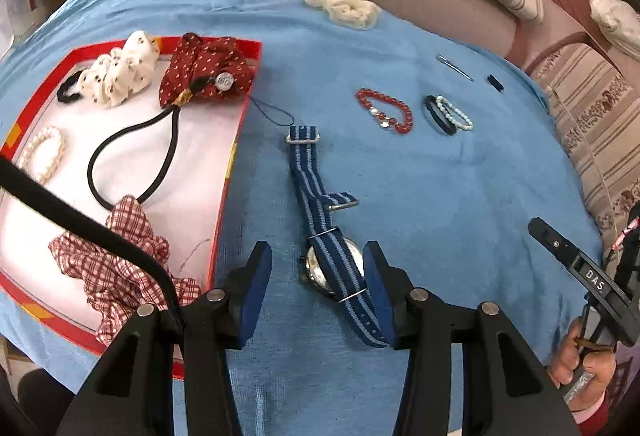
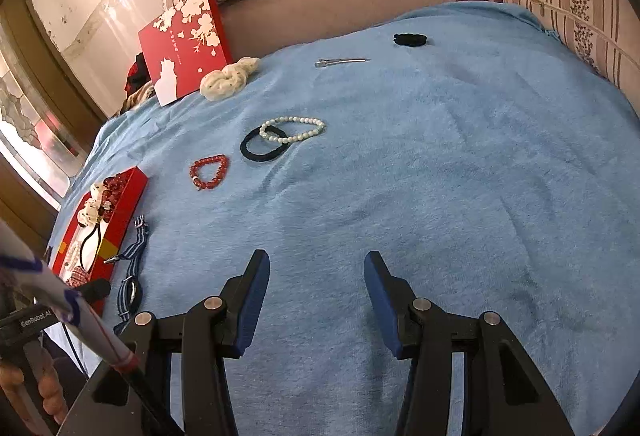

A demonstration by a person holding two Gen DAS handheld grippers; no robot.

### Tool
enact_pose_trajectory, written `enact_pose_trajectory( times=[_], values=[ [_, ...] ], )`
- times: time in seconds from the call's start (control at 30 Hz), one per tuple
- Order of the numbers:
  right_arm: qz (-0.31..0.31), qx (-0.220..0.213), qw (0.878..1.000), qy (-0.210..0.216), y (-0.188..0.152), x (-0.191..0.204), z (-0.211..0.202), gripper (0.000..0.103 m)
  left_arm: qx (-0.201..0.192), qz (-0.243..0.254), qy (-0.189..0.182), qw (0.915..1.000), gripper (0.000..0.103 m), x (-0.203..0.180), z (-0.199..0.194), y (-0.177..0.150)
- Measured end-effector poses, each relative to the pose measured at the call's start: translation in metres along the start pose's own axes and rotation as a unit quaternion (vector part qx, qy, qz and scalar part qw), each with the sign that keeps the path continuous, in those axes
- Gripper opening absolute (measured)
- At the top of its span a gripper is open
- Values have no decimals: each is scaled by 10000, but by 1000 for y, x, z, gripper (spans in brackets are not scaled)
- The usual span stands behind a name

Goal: Organize jewelry
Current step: 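Lift the blue striped watch by its strap with the left gripper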

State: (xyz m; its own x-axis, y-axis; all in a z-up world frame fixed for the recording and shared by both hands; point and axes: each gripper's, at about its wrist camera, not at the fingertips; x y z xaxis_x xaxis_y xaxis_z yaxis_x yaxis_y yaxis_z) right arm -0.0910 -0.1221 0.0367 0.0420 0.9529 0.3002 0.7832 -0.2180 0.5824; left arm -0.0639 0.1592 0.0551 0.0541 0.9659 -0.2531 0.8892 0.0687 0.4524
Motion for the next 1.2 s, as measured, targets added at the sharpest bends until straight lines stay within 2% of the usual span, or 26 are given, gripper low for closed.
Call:
enact_pose_trajectory(
  times=[0.07,0.13,0.2,0.23,0.33,0.4,0.43,0.5,0.53,0.57,0.6,0.67,0.7,0.77,0.87,0.9,0.97,1.0,1.2],
  values=[
    [24,23,10000,58,-1,3,2,53,191,97,-180,9996,46,-7,8,2],
    [6,1,10000,90,-3,6,0,53,284,129,-181,9993,46,-15,15,0],
    [-59,-60,9999,81,-5,8,-4,53,372,180,-17,9991,49,-21,22,-3],
    [-93,-95,9999,47,-5,7,-6,53,396,232,159,9988,57,-23,24,-6],
    [-87,-153,9998,-4,-6,2,-8,53,604,598,605,9945,58,-35,38,-10],
    [23,-155,9999,10,-7,-6,-6,53,613,1006,968,9883,53,-50,46,-12],
    [82,-155,9998,7,-7,-8,-5,53,621,1042,906,9885,41,-54,46,-11],
    [195,-156,9997,5,-9,-15,-4,53,736,880,380,9927,41,-59,45,-5],
    [242,-155,9996,-11,-10,-18,-3,53,739,699,-109,9948,41,-62,43,-1],
    [272,-155,9995,-36,-11,-21,-2,53,747,535,-641,9937,41,-65,42,3],
    [293,-155,9994,-63,-12,-24,-1,53,749,423,-1004,9912,41,-69,41,6],
    [350,-151,9992,-107,-13,-30,1,53,717,109,-1958,9780,41,-79,40,14],
    [371,-152,9991,-118,-12,-32,1,53,754,-130,-2507,9650,41,-82,44,18],
    [383,-175,9990,-151,-12,-34,1,53,747,-500,-2888,9532,41,-82,55,22],
    [275,-226,9991,-247,-12,-33,-1,53,765,-908,-2511,9607,41,-67,79,23],
    [225,-246,9991,-276,-12,-31,-1,53,813,-1171,-2408,9600,41,-52,86,20],
    [107,-281,9990,-341,-13,-28,-2,53,781,-1542,-2510,9524,42,-27,87,13],
    [64,-271,9990,-346,-14,-26,0,53,699,-1677,-2487,9514,43,-14,82,11],
    [-172,-188,9988,-408,-17,-14,9,53,390,-1943,-1809,9633,42,37,55,25]
  ],
)
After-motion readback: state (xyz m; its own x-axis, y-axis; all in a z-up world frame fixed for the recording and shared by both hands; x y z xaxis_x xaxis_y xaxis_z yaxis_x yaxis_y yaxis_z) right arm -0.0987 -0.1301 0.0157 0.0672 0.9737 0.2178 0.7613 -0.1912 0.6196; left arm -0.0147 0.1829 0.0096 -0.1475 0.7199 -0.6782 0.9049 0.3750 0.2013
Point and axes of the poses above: each gripper's, at about its wrist camera, not at the fingertips, and z roughly the way its jaws point, x to its left, y to its top, and after that the axes turned 2 degrees about -y, right-handed
